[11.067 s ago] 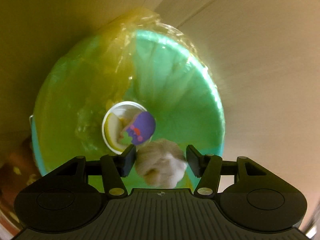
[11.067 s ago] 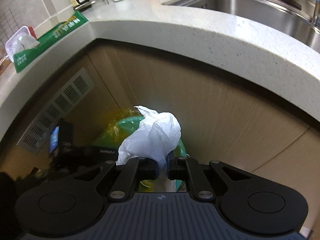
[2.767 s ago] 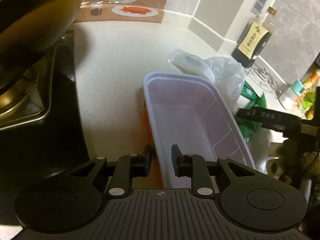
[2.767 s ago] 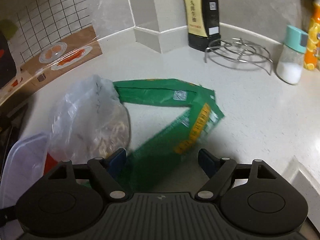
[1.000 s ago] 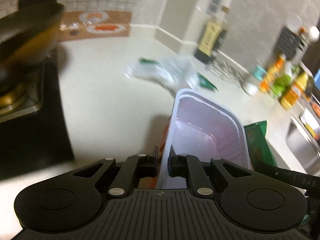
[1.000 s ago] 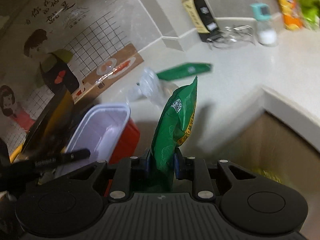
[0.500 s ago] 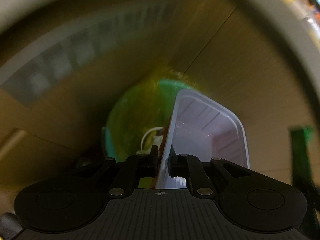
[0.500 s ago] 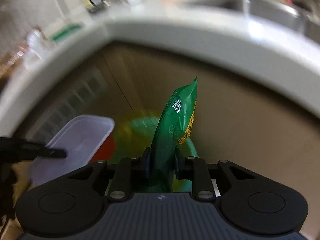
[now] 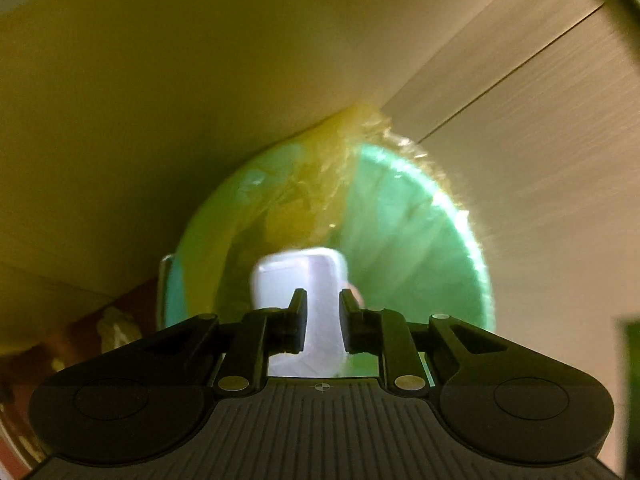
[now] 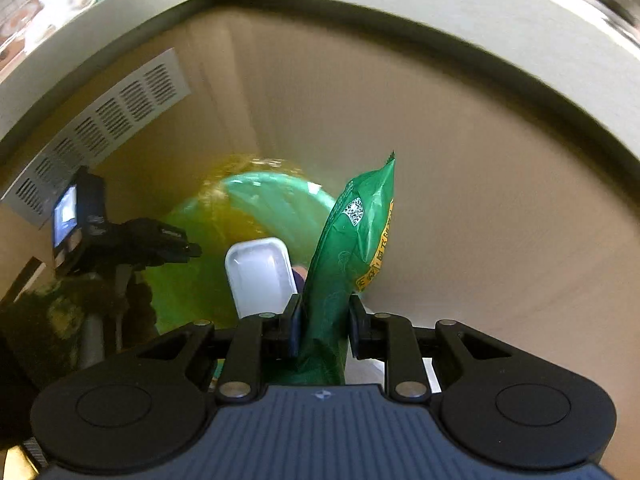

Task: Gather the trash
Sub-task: 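Carry the tray and green wrapper down over the trash bin and release both, then move the right gripper back to the counter and grasp the second green wrapper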

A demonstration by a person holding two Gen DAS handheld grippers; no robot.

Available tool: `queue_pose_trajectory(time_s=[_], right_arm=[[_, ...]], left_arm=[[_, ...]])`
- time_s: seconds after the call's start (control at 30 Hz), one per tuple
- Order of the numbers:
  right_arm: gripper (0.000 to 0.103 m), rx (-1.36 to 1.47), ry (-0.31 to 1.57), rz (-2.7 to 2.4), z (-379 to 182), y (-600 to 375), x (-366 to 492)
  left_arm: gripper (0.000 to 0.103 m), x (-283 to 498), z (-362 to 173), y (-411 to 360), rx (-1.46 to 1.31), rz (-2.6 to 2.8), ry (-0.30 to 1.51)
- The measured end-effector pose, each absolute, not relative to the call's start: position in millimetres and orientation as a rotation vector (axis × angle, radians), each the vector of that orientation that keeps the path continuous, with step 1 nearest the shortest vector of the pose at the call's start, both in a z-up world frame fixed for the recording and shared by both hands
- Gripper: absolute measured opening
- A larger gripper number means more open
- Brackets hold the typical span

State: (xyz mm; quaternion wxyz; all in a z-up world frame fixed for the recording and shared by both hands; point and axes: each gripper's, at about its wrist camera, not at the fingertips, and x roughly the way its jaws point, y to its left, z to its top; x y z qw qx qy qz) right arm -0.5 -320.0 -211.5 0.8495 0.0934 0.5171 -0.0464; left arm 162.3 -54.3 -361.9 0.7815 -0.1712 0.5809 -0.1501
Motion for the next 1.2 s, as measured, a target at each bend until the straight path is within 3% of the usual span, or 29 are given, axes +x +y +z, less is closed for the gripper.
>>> queue_pose_trajectory(time_s=[0.17,0.3,0.37,0.43,0.53,0.77,1.03,1.2], right_arm=[[0.022,0.264,1.13,0.003,-236,-297,57],[0.023,0.156,1.122,0.085,-259,-261,99],[0.026,0.087,1.136,0.129,-277,-245,119],[0.042,0.046,1.192,0.151,-296,-235,137],[0.043,0.043,1.224,0.16,-295,-234,145],[0.052,0.053,1.09,0.158,-191,-251,129],[0.074,0.016,0.724,0.267,-42,-231,159],[0.074,0.034,0.641,0.328,-7,-186,224]], left_arm=[[0.02,125,-303,-19,-0.393,-0.401,1.245],[0.02,103,-272,6,-0.417,-0.433,1.213],[0.02,99,-262,16,-0.422,-0.437,1.196],[0.02,98,-254,21,-0.425,-0.437,1.186],[0.02,98,-245,28,-0.429,-0.428,1.163],[0.02,93,-165,49,-0.466,-0.446,1.062],[0.02,130,-69,87,-0.429,-0.32,0.868],[0.02,163,-52,119,-0.427,-0.265,0.833]])
